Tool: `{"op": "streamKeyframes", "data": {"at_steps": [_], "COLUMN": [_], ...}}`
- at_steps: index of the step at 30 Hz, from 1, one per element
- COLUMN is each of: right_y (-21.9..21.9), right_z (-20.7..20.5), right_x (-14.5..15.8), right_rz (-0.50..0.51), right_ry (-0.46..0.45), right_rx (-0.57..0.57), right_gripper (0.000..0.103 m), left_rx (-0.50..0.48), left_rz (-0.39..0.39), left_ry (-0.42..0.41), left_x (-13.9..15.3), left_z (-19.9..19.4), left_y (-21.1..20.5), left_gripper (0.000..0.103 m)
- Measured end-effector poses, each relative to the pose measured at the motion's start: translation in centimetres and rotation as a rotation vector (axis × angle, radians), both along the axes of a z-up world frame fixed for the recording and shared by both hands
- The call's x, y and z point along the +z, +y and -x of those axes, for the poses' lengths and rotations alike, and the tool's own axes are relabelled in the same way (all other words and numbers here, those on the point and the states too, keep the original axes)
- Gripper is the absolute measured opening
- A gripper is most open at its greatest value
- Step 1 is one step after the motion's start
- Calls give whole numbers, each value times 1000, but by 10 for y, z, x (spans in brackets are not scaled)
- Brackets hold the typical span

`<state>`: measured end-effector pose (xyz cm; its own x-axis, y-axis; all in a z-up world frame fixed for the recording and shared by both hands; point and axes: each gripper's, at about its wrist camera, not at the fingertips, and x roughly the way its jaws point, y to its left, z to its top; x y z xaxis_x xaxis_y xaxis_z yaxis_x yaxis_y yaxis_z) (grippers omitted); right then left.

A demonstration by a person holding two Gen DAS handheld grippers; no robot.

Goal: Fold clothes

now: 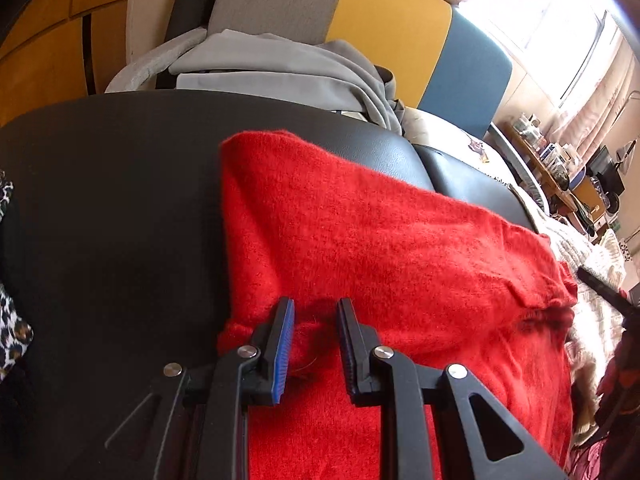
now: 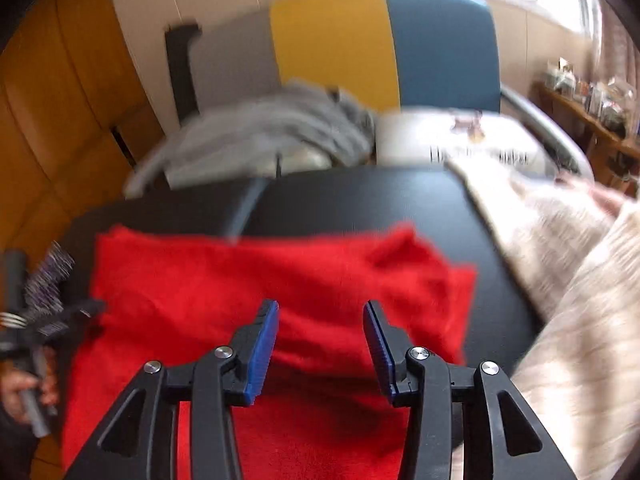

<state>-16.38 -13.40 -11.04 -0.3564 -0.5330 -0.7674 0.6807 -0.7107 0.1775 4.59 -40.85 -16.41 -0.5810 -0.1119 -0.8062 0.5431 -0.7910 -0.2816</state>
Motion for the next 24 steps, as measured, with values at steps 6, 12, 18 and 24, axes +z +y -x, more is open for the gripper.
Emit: {"op": "streamKeyframes", "data": {"at_steps": [6,12,18,24], "right_y": [9,8,8,5], "right_z": [-12,-14,-19,-15], "right_x": [-35,-32,-37,-39], "right_rz": [28,28,29,33], "right_ry": [62,80,86,76], "right_rx": [10,12,13,7], "right_gripper": [46,48,48,50], "left_rx": [12,4,-5,29], "left_rz": [51,218,274,289], "left_ry": [-5,12,7,-91], "left_x": [5,35,45,21], "left_z": [-12,-5,18,43], "left_y": [9,32,30,12], "left_gripper": [21,22,25,27]}}
